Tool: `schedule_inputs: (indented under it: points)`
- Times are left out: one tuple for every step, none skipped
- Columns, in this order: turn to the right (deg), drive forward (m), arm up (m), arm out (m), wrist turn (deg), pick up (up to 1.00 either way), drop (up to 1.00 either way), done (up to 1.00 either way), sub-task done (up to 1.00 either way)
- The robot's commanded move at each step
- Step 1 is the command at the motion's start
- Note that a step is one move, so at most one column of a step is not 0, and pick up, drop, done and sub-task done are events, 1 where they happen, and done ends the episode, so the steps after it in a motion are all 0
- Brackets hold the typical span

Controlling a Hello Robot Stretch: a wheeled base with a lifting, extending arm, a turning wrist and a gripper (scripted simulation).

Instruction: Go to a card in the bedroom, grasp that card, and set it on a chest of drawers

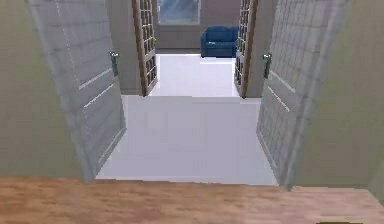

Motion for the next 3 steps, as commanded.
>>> schedule_inputs:
  points:
    - [0.0, 1.00, 0.00, 0.00, 0.0, 0.00, 0.00, 0.00, 0.00]
    - [0.0, 1.00, 0.00, 0.00, 0.0, 0.00, 0.00, 0.00, 0.00]
    - [-3.0, 0.00, 0.00, 0.00, 0.0, 0.00, 0.00, 0.00, 0.00]
